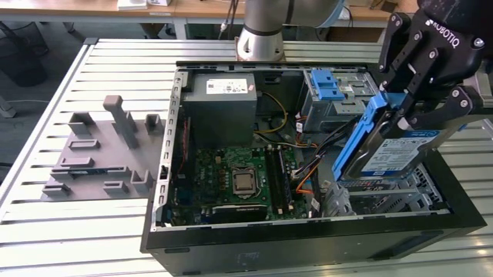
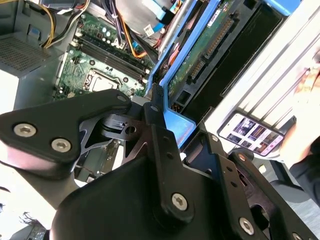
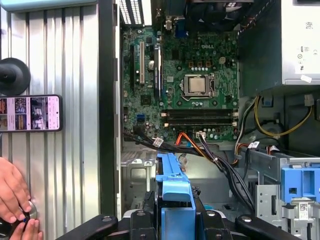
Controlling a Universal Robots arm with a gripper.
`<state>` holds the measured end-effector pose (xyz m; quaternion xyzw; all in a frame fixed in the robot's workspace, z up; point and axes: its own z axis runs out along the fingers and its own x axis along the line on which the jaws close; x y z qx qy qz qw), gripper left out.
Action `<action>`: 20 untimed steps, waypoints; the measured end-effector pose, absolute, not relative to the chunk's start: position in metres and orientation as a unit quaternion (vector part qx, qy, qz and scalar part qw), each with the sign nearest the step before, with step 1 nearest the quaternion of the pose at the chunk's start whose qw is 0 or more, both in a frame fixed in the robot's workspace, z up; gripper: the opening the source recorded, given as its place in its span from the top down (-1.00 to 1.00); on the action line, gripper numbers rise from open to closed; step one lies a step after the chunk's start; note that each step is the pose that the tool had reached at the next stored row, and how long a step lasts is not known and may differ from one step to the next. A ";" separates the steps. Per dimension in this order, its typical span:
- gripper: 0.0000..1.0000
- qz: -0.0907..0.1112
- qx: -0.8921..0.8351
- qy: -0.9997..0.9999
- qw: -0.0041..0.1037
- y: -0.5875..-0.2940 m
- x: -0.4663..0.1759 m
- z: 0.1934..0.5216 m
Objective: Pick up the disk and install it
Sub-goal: 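Insert the disk into the insertion slot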
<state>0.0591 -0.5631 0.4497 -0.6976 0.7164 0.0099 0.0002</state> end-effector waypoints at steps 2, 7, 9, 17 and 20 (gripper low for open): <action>0.27 0.010 -0.699 0.716 0.000 -0.563 0.061 0.449; 0.27 0.010 -0.702 0.713 0.000 -0.564 0.065 0.447; 0.27 0.010 -0.702 0.713 0.000 -0.564 0.067 0.446; 0.27 0.010 -0.702 0.713 0.000 -0.564 0.073 0.441; 0.27 0.010 -0.702 0.713 0.000 -0.564 0.075 0.441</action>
